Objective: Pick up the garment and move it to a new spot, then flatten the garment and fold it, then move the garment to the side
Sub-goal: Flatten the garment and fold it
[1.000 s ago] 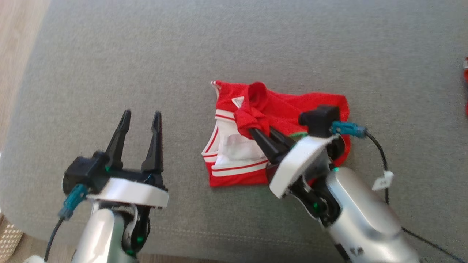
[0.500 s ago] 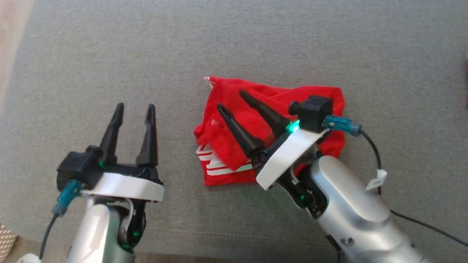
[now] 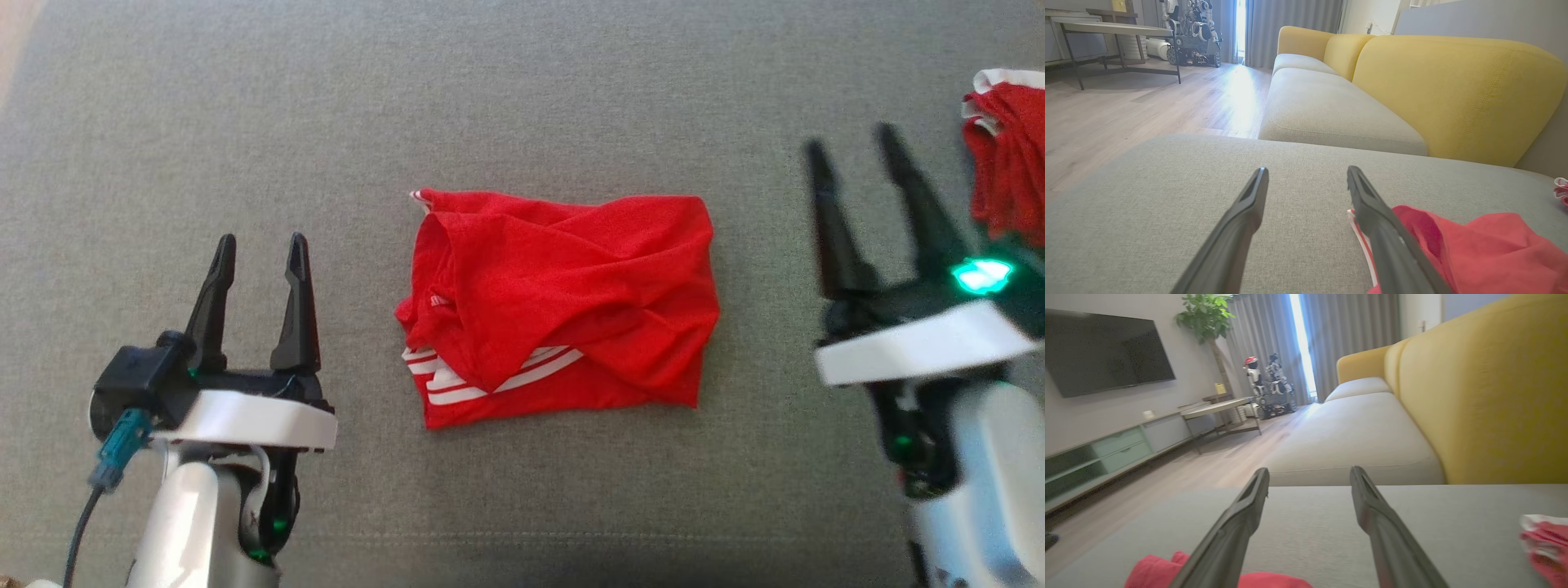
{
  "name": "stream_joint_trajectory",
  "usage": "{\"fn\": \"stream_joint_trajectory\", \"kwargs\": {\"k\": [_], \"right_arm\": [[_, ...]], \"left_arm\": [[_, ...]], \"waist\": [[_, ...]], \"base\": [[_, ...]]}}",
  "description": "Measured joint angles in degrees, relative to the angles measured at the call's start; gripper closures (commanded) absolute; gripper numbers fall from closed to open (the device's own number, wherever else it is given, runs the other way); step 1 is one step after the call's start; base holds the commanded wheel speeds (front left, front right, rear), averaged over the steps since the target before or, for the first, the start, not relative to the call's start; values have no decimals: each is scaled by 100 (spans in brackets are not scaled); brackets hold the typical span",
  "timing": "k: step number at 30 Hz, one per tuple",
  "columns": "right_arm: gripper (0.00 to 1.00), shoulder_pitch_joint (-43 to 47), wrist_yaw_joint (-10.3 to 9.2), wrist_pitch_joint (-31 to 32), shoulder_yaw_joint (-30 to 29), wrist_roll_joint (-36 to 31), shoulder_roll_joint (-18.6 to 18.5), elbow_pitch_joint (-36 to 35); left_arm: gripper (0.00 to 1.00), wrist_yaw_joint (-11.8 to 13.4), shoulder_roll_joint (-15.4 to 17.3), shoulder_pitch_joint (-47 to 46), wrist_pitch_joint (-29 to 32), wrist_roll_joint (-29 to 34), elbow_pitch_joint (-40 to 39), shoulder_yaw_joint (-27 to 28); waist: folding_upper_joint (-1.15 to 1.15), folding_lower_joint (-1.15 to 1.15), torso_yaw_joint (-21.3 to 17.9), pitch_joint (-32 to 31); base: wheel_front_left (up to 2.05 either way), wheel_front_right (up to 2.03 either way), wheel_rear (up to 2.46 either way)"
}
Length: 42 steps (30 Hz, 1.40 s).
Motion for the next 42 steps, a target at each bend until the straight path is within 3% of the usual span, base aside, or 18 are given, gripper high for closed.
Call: {"fn": "stream_joint_trajectory", "kwargs": {"k": [4, 8, 14, 32, 33, 34, 42], "right_arm": [[0, 407, 0, 4, -686, -400, 12, -275], [0, 845, 0, -12, -1014, -731, 46, -332], [0, 1223, 0, -81, -1065, -873, 126, -282], [0, 1228, 0, -104, -1067, -872, 171, -170], [73, 1228, 0, -87, -1069, -873, 171, -156], [100, 1228, 0, -51, -1067, -873, 170, -129], [100, 1205, 0, 169, -543, -861, 118, 246]], "left_arm": [[0, -12, 8, 32, 0, 21, -13, 33], [0, -15, 23, 210, 0, 79, -3, 46], [0, -15, 57, 439, 0, 169, 20, 47], [0, -8, 86, 471, 0, 170, 20, 19], [0, -8, 86, 471, 0, 170, 20, 15], [0, -7, 86, 471, 0, 170, 18, 15], [0, -8, 91, 460, 0, 170, -20, -12]], "waist": [[0, 0, -57, -70], [0, 0, -100, -187], [0, 0, -150, -354], [0, 0, -131, -492], [0, 0, -127, -496], [0, 0, -125, -499], [0, 0, -26, -356]], "base": [[0, 0, 0], [0, 0, 0], [0, 0, 0], [0, 0, 0], [0, 0, 0], [0, 0, 0], [0, 0, 0]]}}
